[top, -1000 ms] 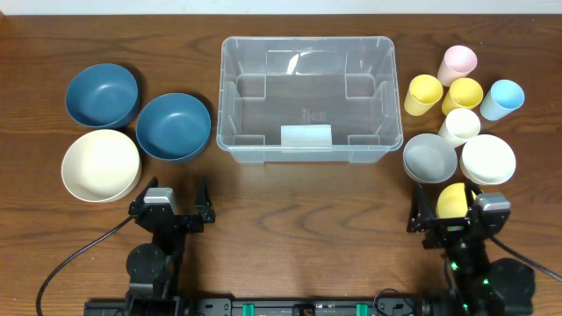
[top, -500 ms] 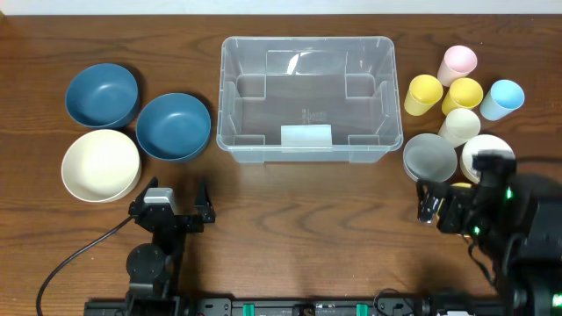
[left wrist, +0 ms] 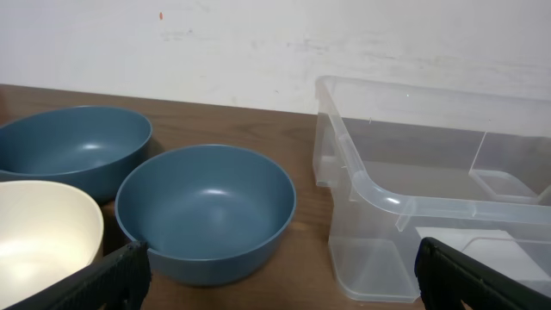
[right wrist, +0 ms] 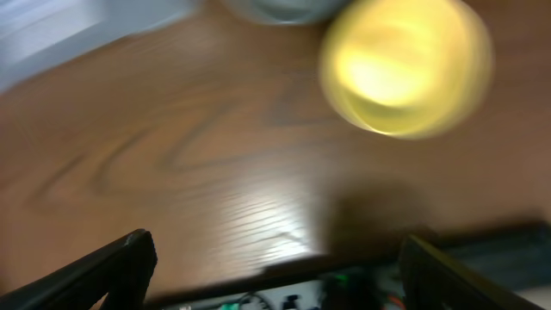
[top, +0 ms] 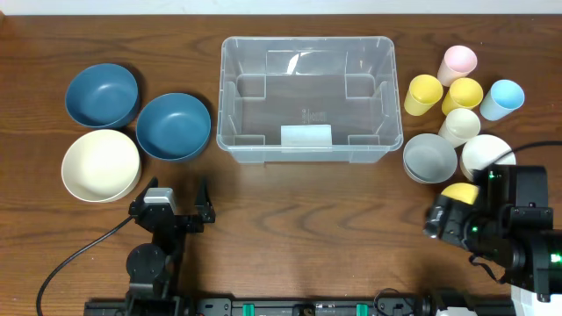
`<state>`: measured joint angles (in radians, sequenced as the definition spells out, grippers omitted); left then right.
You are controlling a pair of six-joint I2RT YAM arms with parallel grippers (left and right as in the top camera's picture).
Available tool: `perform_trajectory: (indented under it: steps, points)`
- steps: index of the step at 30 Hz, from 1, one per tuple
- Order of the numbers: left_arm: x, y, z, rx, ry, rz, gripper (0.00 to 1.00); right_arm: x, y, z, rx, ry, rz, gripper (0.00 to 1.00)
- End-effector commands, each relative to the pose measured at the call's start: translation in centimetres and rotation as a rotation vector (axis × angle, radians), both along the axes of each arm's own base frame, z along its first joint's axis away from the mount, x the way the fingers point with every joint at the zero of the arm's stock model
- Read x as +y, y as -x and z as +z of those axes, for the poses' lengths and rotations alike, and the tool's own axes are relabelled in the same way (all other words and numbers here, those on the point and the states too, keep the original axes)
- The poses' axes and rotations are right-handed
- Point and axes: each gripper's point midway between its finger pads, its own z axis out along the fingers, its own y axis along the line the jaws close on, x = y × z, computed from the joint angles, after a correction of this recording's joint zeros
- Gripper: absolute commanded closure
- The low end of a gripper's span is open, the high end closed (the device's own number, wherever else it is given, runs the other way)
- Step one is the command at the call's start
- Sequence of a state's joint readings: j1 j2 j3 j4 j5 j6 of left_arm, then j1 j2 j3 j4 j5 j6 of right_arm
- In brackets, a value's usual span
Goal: Pack container
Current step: 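Reach the right gripper to the yellow bowl and grasp its rim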
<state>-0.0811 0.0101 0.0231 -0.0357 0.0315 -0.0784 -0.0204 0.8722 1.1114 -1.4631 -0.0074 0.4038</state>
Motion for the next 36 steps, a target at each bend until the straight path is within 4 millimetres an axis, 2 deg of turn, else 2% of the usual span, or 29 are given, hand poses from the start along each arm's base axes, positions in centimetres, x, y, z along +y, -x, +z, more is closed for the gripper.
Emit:
perform_trajectory:
  steps: [1,6,10,15,21,27,30,36]
  points:
    - [0.2,0.1,-1.7,0.049,-0.010,0.008,0.02,-4.2,0.1,0.3,-0.025,0.112,-0.353,0.06]
    - [0.2,0.1,-1.7,0.049,-0.010,0.008,0.02,-5.5,-1.3,0.4,-0.066,0.084,-0.506,0.08]
    - [0.2,0.1,-1.7,0.049,-0.010,0.008,0.02,-6.8,-2.2,-0.8,-0.018,0.080,-0.597,0.07]
    - [0.2,0.1,-1.7,0.049,-0.010,0.008,0.02,-8.9,-2.9,-3.4,0.096,0.088,-0.691,0.05]
    - [0.2,0.1,-1.7,0.049,-0.010,0.008,0.02,-11.1,-3.7,-7.3,0.216,0.041,-0.755,0.09]
    - [0.2,0.1,-1.7,0.049,-0.010,0.008,0.02,-10.7,-4.1,-12.0,0.284,-0.015,-0.702,0.12]
    - [0.2,0.1,-1.7,0.049,-0.010,0.008,0.02,-10.4,-3.5,-14.6,0.313,-0.017,-0.690,0.13]
    - [0.2,0.1,-1.7,0.049,-0.010,0.008,0.02,-9.8,-2.2,-17.9,0.322,-0.019,-0.690,0.16]
